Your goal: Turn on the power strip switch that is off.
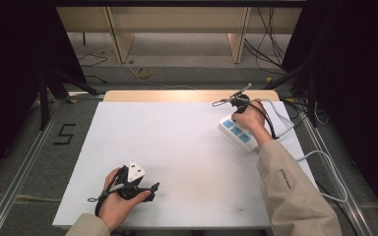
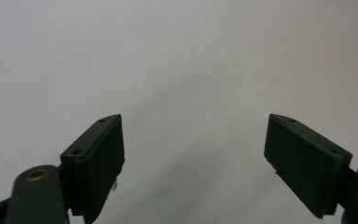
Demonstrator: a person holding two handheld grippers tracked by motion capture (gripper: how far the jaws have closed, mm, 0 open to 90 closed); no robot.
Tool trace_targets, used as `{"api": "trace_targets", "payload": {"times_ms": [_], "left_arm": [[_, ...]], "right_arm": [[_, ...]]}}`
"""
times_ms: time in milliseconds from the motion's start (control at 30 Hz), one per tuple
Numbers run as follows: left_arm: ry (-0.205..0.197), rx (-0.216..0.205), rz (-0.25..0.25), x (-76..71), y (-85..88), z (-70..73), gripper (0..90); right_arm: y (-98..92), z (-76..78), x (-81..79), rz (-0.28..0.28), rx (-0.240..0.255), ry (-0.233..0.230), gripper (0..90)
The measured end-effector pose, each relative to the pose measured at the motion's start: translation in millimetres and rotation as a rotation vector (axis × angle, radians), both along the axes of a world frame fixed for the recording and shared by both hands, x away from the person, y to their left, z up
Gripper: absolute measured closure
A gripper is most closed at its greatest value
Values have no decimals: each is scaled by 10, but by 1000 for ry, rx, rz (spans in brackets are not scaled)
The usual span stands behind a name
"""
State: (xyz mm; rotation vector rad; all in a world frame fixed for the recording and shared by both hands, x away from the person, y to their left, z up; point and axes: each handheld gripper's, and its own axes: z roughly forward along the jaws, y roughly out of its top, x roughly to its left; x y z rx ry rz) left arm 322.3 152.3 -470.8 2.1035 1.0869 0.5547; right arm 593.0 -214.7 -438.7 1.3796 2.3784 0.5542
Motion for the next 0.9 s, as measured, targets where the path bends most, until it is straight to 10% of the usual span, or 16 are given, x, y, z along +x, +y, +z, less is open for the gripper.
{"api": "trace_targets", "payload": {"times_ms": [900], "left_arm": [[-3,2,-4,-2,-6,0,198]], "right_arm": [[-78,5,-69,-16,40,-29,900]]}}
